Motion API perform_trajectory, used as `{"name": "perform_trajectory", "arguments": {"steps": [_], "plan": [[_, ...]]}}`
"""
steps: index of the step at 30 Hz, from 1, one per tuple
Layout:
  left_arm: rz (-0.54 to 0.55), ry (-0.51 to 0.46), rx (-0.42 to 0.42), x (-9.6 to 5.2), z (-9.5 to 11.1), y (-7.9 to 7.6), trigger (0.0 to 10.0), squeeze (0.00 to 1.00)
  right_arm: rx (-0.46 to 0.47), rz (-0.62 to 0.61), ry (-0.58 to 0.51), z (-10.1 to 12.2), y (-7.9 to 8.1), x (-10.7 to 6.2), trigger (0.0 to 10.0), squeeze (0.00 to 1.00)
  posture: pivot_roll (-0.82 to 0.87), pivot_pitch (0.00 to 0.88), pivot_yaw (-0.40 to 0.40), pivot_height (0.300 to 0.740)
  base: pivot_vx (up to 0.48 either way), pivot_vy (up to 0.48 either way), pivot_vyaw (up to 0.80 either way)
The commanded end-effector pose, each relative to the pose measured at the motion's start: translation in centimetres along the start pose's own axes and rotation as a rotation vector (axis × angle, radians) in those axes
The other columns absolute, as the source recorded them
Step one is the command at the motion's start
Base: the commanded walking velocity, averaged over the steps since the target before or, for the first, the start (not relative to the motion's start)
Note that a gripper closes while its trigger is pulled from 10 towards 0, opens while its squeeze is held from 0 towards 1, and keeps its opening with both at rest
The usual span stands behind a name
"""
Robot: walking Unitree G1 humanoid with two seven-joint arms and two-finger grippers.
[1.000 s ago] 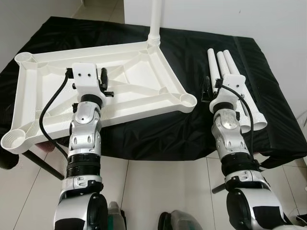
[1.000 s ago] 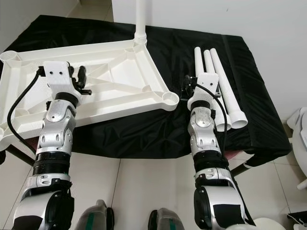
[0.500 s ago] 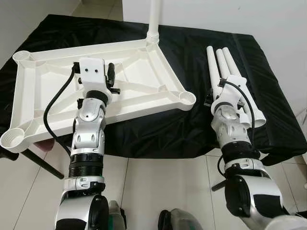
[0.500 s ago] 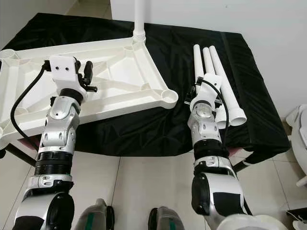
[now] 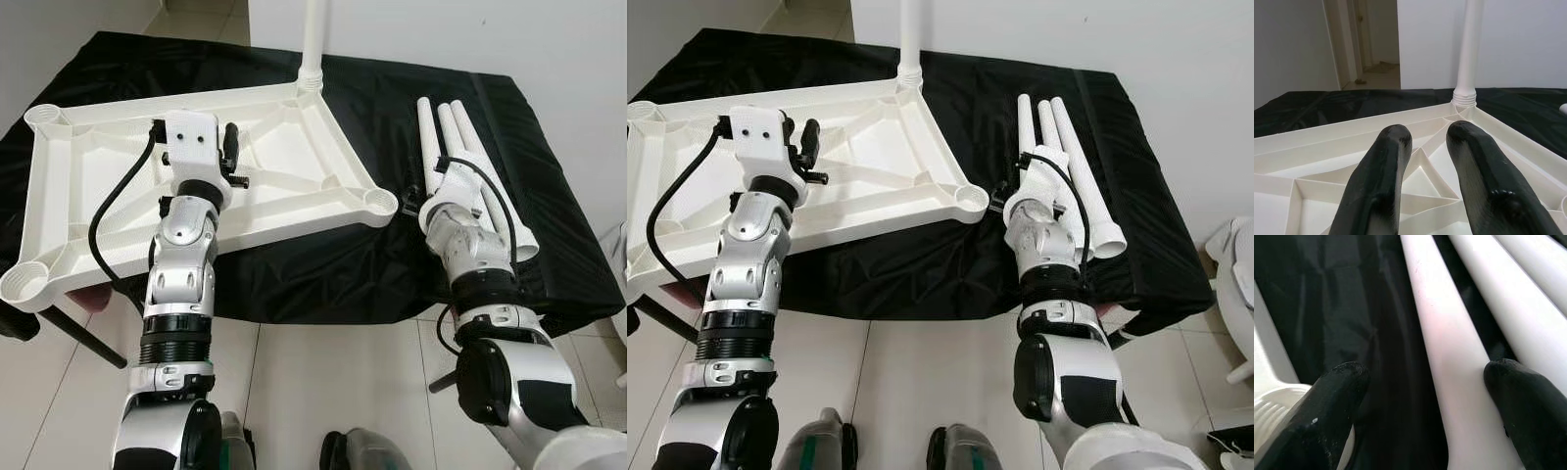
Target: Building children table
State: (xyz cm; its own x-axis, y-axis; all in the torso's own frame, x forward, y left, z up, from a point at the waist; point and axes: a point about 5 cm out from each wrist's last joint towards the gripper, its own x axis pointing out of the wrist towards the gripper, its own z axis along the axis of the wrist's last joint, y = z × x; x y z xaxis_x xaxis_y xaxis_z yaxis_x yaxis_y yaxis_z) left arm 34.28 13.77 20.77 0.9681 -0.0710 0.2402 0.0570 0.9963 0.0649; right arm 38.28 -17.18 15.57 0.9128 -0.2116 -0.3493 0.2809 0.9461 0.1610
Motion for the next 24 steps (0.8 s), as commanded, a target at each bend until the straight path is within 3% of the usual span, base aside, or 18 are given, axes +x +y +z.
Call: {"name": "perform_trajectory", "arguments": {"steps": [1, 7, 24], "plan": [[0.029, 0.014, 0.000, -0.2, -0.2, 0.1, 10.0, 0.00, 0.018, 0.016, 0.072, -1.3, 0.1, 0.1, 10.0, 0.00, 0.03, 0.000, -0.044, 0.740, 0.000, 0.000, 0.00], [0.025, 0.009, 0.014, -0.2, 0.0, 0.0, 10.0, 0.00, 0.005, 0.009, 0.128, -1.3, -0.1, 0.3, 10.0, 0.00, 0.03, 0.000, -0.044, 0.740, 0.000, 0.000, 0.00], [0.024, 0.000, 0.035, -0.2, 0.4, 0.2, 10.0, 0.00, 0.093, -0.043, 0.247, -1.7, -2.0, 0.8, 10.0, 0.00, 0.04, 0.000, -0.041, 0.740, 0.000, 0.000, 0.00]]}}
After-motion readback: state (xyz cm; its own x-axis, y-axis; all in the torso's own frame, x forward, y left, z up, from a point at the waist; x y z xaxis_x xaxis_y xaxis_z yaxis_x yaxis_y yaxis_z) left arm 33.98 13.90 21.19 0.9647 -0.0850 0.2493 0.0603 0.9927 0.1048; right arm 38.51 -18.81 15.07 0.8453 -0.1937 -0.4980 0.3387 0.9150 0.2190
